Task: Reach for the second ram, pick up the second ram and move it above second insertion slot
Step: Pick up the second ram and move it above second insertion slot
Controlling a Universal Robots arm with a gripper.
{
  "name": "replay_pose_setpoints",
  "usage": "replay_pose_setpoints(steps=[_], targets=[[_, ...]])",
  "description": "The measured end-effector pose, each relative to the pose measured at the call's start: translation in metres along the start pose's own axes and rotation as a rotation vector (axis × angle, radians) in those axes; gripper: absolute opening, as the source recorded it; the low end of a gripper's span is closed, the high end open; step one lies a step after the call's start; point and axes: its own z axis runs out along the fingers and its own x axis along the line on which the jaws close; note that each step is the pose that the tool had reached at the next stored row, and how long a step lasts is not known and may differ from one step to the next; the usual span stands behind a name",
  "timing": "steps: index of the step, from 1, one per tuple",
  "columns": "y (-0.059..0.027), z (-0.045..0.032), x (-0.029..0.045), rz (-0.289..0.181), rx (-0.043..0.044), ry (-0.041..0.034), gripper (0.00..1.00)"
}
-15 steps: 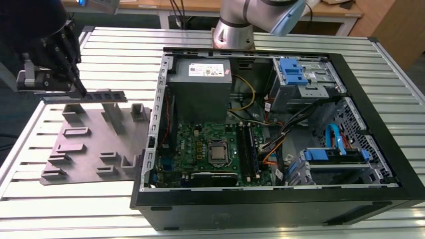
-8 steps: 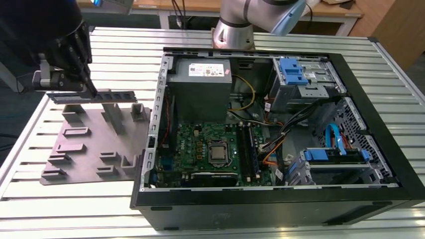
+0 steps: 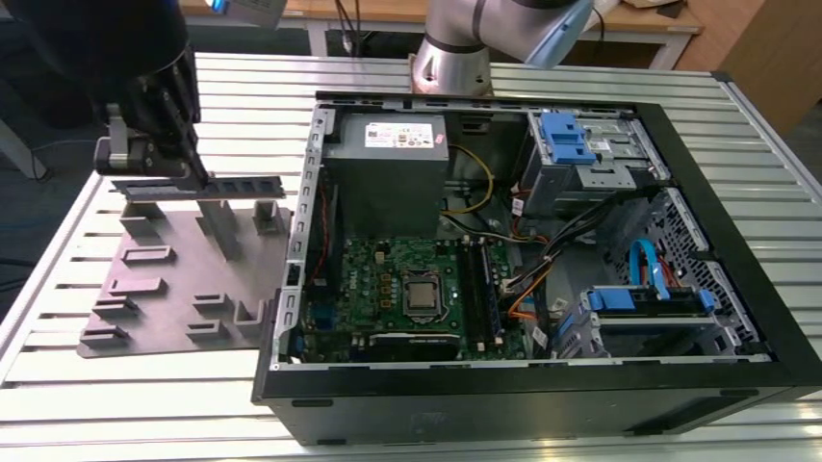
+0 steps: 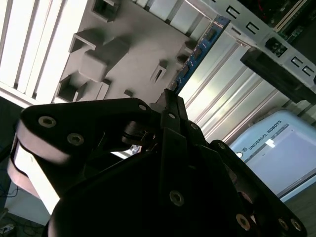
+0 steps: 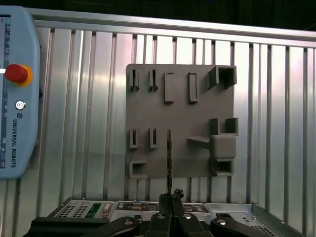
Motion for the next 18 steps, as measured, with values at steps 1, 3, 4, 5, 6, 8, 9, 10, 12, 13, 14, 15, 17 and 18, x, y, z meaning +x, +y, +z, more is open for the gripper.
replay_pose_setpoints(steps=[1,3,4,5,6,8,9,10,12,13,14,15,17,18], targets=[[-0.0025,-0.0001,0.0001,0.0,0.0001,0.0,0.09],[-0.008,-0.0003,0.0003,0.0,0.0,0.0,0.09],[-0.0105,-0.0005,0.0003,0.0,-0.0001,0.0001,0.09],[-0.0131,-0.0006,0.0004,0.0,-0.0001,0.0,0.09],[-0.0155,-0.0007,0.0005,0.0,-0.0001,0.0001,0.09],[-0.0207,-0.001,0.0006,0.0,-0.0001,0.0001,0.09],[-0.0233,-0.0011,0.0007,0.0,-0.0002,0.0001,0.09],[-0.026,-0.0012,0.0008,0.0,-0.0001,0.0,0.09],[-0.0312,-0.0014,0.0009,0.0,-0.0002,0.0,0.09],[-0.0338,-0.0015,0.001,0.0,-0.0003,0.0001,0.09],[-0.0362,-0.0016,0.0011,0.0,-0.0003,0.0,0.09],[-0.0386,-0.0017,0.0012,0.0,-0.0003,0.0,0.09],[-0.0435,-0.002,0.0013,0.0,-0.0003,0.0,0.09],[-0.0461,-0.0021,0.0014,0.0,-0.0005,0.0001,0.09]])
